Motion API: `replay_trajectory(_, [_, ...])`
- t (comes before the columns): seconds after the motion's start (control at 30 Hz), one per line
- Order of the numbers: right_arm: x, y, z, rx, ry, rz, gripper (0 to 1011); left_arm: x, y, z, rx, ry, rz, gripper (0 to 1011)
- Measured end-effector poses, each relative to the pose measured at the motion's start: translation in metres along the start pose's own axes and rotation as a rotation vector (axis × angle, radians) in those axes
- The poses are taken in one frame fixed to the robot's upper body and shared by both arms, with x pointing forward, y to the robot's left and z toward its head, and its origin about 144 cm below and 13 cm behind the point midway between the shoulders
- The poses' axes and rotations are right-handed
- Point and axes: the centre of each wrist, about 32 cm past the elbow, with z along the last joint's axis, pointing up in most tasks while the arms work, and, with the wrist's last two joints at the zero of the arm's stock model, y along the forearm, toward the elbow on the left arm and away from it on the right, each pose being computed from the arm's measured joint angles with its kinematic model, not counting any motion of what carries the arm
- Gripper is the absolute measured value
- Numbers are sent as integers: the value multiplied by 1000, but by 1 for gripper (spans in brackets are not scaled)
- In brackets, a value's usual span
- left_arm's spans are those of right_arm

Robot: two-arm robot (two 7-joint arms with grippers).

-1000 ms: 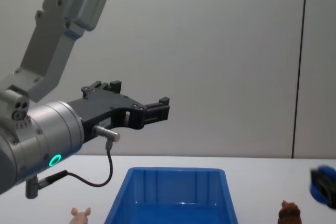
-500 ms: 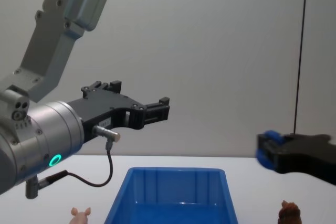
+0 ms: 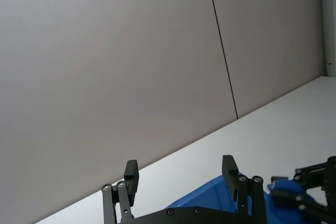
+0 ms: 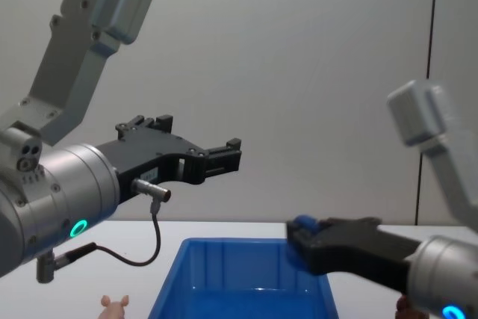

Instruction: Pick up the two dolls from the table and place them into the box.

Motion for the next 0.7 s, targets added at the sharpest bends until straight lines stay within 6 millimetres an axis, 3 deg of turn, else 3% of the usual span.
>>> replay_trajectory(0.37, [-14, 23, -8, -29, 6, 49, 164, 0, 0, 0, 0, 0, 0, 1001])
replay_trajectory(0.57, [-19, 31, -11, -35, 3, 57, 301, 0, 0, 0, 0, 0, 0, 1001])
replay_trajectory(0.7, [-20, 34, -11, -38, 0, 50, 455, 0, 0, 0, 0, 0, 0, 1001])
